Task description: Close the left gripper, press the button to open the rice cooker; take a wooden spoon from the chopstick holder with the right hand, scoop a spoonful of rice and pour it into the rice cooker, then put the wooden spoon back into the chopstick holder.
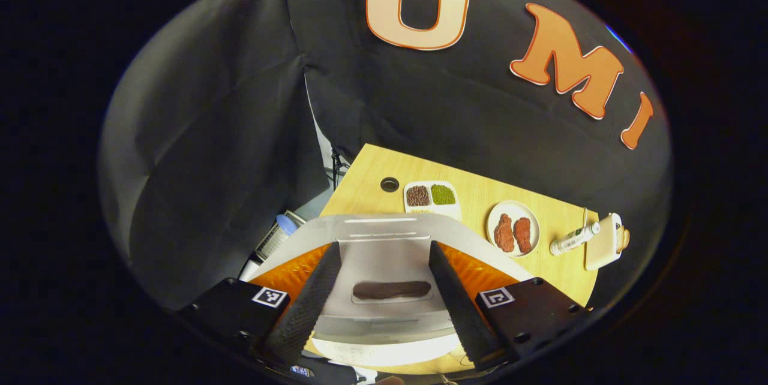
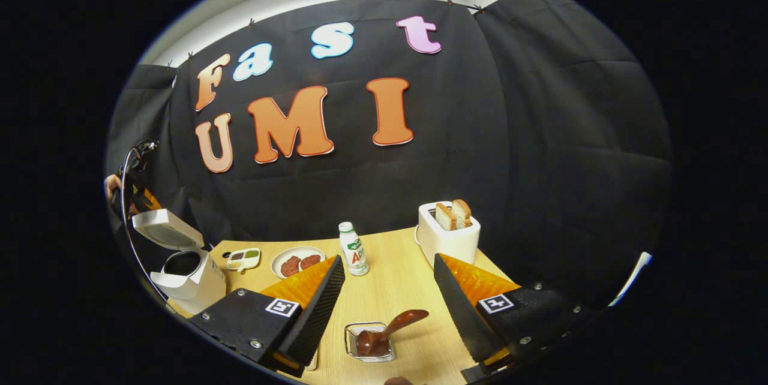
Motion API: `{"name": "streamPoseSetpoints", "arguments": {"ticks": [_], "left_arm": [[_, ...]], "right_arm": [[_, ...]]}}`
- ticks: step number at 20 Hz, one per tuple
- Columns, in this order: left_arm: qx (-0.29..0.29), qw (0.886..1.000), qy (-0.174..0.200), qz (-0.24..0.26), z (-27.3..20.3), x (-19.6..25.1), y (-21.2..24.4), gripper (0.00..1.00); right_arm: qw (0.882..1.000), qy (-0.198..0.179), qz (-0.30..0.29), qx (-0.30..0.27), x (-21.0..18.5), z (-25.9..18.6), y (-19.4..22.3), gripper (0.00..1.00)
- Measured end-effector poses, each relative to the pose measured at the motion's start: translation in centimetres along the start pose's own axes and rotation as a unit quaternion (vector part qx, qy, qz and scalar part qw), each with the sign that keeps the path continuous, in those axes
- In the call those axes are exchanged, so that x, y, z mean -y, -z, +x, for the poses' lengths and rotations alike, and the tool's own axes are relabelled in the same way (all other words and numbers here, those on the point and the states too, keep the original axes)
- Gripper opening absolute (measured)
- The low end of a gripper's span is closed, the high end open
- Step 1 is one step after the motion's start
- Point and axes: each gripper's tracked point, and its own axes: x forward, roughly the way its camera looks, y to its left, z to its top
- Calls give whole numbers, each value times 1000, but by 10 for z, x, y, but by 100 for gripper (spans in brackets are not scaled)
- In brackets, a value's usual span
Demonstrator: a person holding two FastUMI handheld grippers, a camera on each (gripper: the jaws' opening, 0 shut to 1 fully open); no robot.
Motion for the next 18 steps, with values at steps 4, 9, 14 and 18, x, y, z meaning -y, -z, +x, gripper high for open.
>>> {"name": "streamPoseSetpoints", "arguments": {"ticks": [4, 9, 14, 18], "left_arm": [[-30, 1000, -7, 2, 8, 2, 42, 100], [-68, 998, -17, 1, 16, 3, 104, 100], [-80, 996, -29, -4, 31, 6, 143, 100], [-90, 995, -32, -23, 20, 10, 155, 100]], "right_arm": [[1000, -31, -2, 3, -19, 11, -4, 93], [998, -59, -15, 3, -39, 16, -4, 93], [996, -84, -28, 9, -59, 16, -13, 93], [994, -104, -38, 15, -76, 16, -21, 93]]}}
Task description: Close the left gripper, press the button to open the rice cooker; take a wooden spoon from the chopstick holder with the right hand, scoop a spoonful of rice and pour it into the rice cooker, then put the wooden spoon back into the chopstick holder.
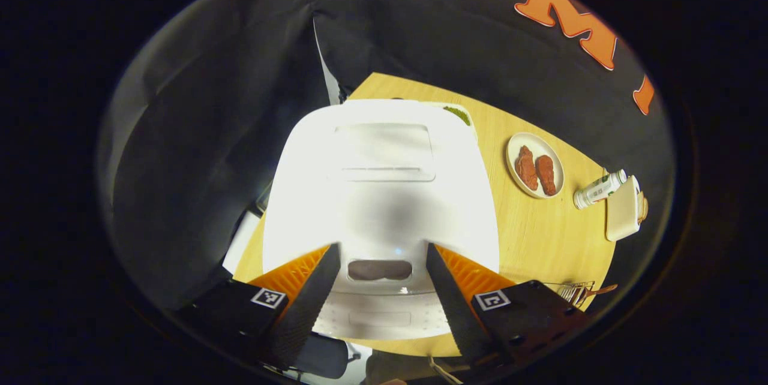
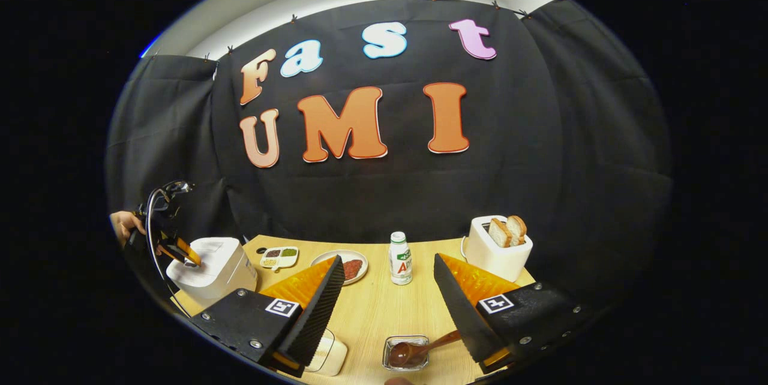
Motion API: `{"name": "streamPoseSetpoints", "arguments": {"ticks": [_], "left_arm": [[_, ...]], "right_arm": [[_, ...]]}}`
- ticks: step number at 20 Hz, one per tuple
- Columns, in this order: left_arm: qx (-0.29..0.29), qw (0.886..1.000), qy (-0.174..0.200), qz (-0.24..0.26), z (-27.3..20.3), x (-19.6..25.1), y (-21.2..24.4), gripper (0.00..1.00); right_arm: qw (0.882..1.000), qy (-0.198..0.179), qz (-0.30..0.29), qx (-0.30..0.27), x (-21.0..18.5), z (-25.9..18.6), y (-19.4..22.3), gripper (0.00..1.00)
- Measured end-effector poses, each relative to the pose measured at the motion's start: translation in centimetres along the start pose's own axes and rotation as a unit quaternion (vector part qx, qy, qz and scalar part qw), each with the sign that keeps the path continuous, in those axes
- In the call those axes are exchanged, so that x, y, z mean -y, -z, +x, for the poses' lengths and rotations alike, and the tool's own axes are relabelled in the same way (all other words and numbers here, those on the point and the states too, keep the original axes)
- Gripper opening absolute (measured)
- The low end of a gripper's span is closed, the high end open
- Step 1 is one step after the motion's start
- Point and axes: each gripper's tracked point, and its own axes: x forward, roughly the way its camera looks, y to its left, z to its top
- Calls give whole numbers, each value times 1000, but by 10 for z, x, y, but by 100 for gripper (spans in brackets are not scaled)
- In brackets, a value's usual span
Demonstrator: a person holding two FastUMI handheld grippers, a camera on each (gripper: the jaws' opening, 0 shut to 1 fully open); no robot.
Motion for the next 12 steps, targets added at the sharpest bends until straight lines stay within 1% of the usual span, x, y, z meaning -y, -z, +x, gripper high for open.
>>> {"name": "streamPoseSetpoints", "arguments": {"ticks": [2, 3, 5, 6, 8, 10, 12], "left_arm": [[31, 999, 15, -4, -14, 7, -6, 100], [55, 998, 17, 2, -23, 9, -12, 100], [117, 993, 15, 23, -48, 14, -30, 100], [152, 988, 20, 33, -64, 22, -36, 99], [220, 974, 33, 45, -98, 36, -52, 100], [277, 959, 38, 45, -127, 49, -62, 100], [324, 944, 50, 41, -154, 61, -62, 100]], "right_arm": [[1000, -9, -5, 4, -10, 3, -8, 93], [1000, -15, -9, 6, -15, 4, -11, 93], [1000, -24, -18, 11, -26, 8, -22, 94], [999, -27, -22, 16, -33, 9, -29, 94], [998, -35, -28, 35, -46, 12, -48, 94], [997, -44, -33, 57, -61, 13, -69, 93], [995, -56, -35, 76, -75, 13, -86, 94]]}}
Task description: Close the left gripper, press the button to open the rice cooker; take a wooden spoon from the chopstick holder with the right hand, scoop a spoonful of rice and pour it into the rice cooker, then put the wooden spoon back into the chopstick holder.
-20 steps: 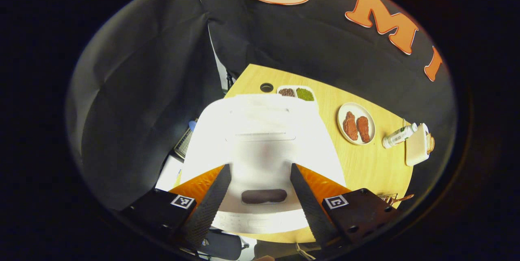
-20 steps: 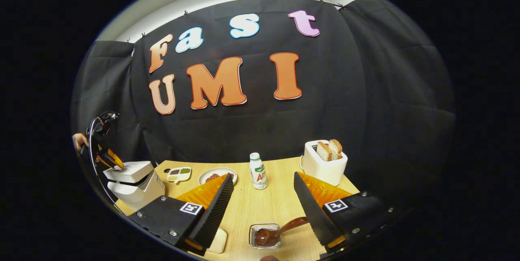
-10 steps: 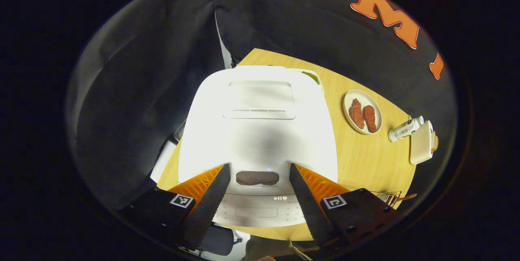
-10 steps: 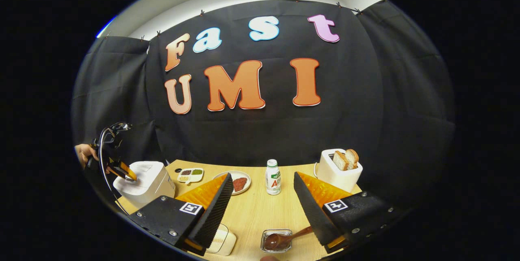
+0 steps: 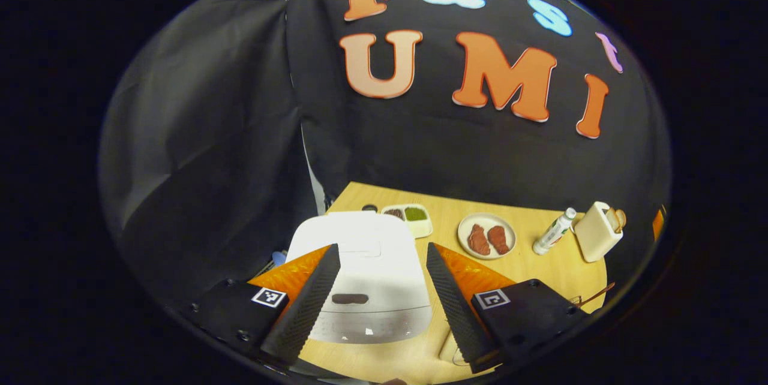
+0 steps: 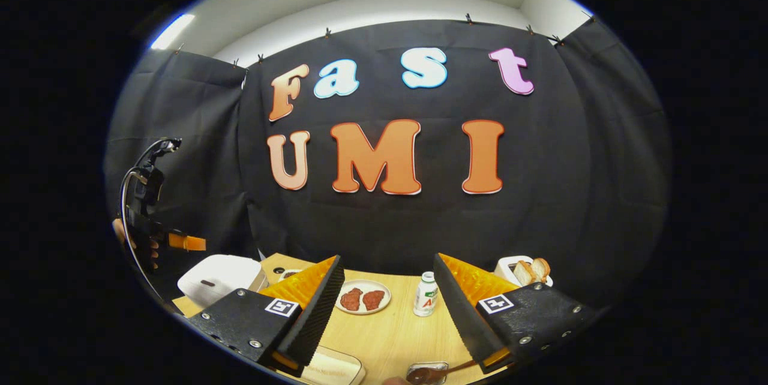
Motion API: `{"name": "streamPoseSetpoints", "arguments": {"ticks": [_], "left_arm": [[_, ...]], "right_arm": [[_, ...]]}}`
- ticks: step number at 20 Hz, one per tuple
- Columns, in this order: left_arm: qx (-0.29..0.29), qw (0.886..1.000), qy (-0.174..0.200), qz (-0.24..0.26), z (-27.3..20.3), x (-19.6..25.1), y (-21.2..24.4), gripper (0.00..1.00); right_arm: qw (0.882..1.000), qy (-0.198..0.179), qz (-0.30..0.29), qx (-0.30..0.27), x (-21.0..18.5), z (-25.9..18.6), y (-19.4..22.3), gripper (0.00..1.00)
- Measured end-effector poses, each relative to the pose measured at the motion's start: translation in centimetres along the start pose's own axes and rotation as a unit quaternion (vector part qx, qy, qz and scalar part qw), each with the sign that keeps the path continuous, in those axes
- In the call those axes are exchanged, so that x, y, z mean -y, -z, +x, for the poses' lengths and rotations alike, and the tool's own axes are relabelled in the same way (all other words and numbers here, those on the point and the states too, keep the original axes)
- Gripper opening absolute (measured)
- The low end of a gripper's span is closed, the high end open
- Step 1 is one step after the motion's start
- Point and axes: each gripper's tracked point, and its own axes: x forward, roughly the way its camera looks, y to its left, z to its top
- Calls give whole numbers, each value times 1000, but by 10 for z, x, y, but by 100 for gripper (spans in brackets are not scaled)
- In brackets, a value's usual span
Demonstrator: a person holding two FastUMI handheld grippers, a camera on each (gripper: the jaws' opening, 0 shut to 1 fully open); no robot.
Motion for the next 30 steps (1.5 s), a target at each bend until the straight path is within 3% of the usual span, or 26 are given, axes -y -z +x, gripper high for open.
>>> {"name": "streamPoseSetpoints", "arguments": {"ticks": [5, 12, 18, 23, 26, 29, 30], "left_arm": [[112, 994, 7, -1, -43, 9, -43, 98], [237, 971, 17, 12, -92, 32, -76, 100], [281, 958, 42, 27, -115, 47, -84, 100], [284, 957, 50, 27, -112, 52, -85, 100], [284, 956, 52, 54, -107, 61, -74, 94], [275, 957, 63, 67, -105, 72, -62, 100], [275, 957, 67, 67, -106, 76, -60, 100]], "right_arm": [[999, -9, -6, 35, -20, 12, -26, 94], [998, -24, -15, 55, -46, 15, -42, 94], [994, -41, -47, 86, -62, 1, -54, 94], [995, -29, -40, 87, -58, -9, -54, 93], [996, -19, -39, 82, -53, -12, -50, 93], [996, -9, -43, 74, -50, -16, -45, 94], [996, -8, -43, 72, -50, -17, -42, 99]]}}
